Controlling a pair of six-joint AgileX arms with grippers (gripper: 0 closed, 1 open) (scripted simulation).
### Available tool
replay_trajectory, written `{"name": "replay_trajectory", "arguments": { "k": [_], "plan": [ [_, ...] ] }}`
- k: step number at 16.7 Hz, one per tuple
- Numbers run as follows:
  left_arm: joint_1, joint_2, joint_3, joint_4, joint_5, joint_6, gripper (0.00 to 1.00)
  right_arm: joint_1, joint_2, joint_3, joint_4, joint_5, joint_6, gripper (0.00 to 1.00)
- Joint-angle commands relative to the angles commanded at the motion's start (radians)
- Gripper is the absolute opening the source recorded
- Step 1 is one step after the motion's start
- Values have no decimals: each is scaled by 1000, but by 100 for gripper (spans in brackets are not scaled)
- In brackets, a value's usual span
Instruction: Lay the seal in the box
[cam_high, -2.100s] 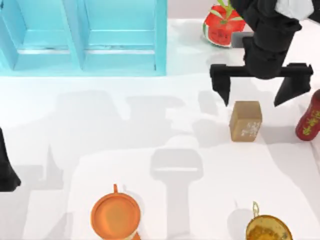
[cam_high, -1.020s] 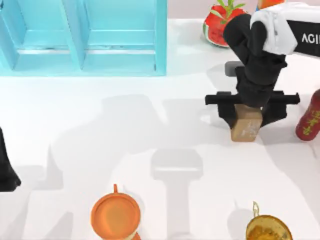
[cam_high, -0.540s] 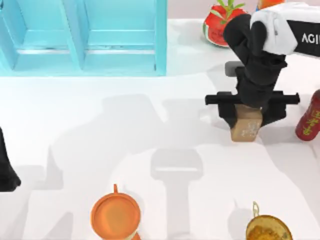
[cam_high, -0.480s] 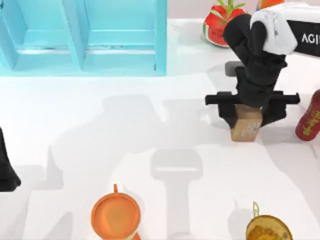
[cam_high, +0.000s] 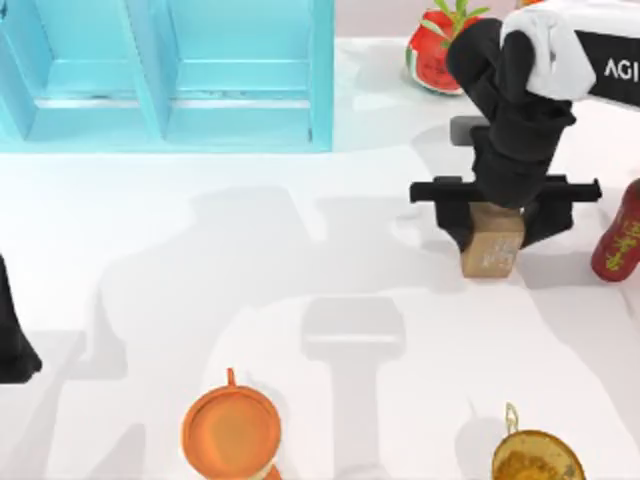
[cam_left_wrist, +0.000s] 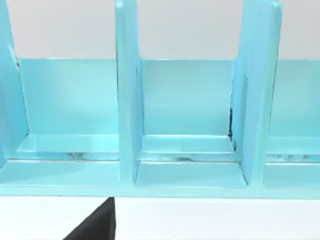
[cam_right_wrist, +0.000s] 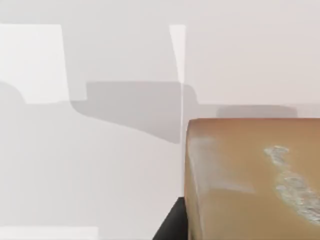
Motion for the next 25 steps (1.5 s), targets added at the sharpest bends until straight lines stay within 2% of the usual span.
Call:
{"name": "replay_trajectory", "arguments": {
  "k": [8,16,20,25],
  "plan": [
    [0,0,0,0,0,0,100,-10,-47,255,-305,4,-3,0],
    [0,0,0,0,0,0,100,-45,-78,304,-299,4,-41,0],
    [0,0,0,0,0,0,100,-237,-222,320,-248,15,-233,0],
    [0,0,0,0,0,0,100,-618,-392,144,-276,22,-623,0]
  ]
}}
